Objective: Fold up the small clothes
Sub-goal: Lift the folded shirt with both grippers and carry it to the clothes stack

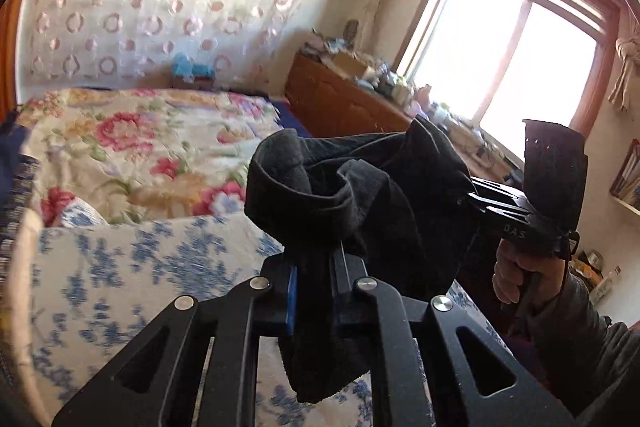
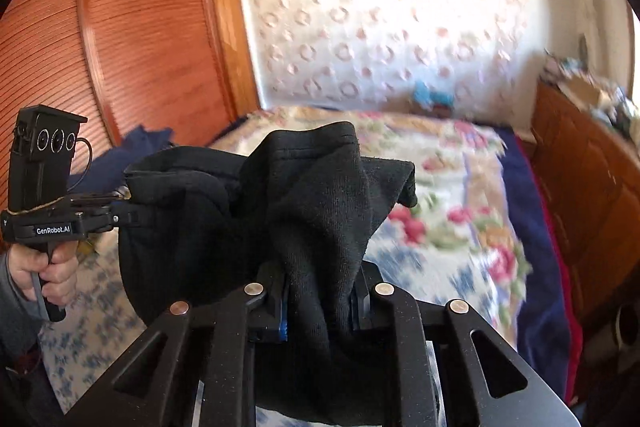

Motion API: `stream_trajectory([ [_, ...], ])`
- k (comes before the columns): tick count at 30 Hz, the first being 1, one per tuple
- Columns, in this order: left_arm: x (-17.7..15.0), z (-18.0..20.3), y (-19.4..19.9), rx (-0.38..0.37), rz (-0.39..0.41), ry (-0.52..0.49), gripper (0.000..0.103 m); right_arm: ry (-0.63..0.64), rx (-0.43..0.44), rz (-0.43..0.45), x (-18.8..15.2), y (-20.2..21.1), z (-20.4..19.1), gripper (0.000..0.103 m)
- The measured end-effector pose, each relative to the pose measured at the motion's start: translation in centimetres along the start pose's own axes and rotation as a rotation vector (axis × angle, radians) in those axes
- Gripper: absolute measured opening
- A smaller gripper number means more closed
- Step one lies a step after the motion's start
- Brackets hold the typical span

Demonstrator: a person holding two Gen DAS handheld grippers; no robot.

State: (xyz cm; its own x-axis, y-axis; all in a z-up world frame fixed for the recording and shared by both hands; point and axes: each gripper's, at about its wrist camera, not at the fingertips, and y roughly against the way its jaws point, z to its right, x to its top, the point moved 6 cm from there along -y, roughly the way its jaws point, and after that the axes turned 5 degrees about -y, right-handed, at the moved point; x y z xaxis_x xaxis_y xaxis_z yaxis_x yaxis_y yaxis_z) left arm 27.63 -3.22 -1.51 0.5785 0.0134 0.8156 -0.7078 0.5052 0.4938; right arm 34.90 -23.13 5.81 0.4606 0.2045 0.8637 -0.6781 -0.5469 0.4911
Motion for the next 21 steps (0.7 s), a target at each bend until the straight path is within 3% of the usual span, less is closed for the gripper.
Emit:
stream_trajectory([
  [5,0.7,-3.6,6.9,0.088,0.103,0.055,0.013,0.106,0.097,0.032,3.9,-1.8,-6.1,0.020],
  [11,0.1,-9.1,15.6,0.267,0.221,0.097,0.013,0.240,0.224,0.052,8.3,-6.7,-14.9,0.020],
  [18,-2.0,-15.6,21.9,0.441,0.299,0.195,0.013,0.392,0.340,0.044,12.8,-12.8,-25.1,0.020],
  [21,-3.3,-18.0,22.7,0.496,0.298,0.235,0.013,0.434,0.370,0.012,14.4,-17.1,-27.3,0.020],
])
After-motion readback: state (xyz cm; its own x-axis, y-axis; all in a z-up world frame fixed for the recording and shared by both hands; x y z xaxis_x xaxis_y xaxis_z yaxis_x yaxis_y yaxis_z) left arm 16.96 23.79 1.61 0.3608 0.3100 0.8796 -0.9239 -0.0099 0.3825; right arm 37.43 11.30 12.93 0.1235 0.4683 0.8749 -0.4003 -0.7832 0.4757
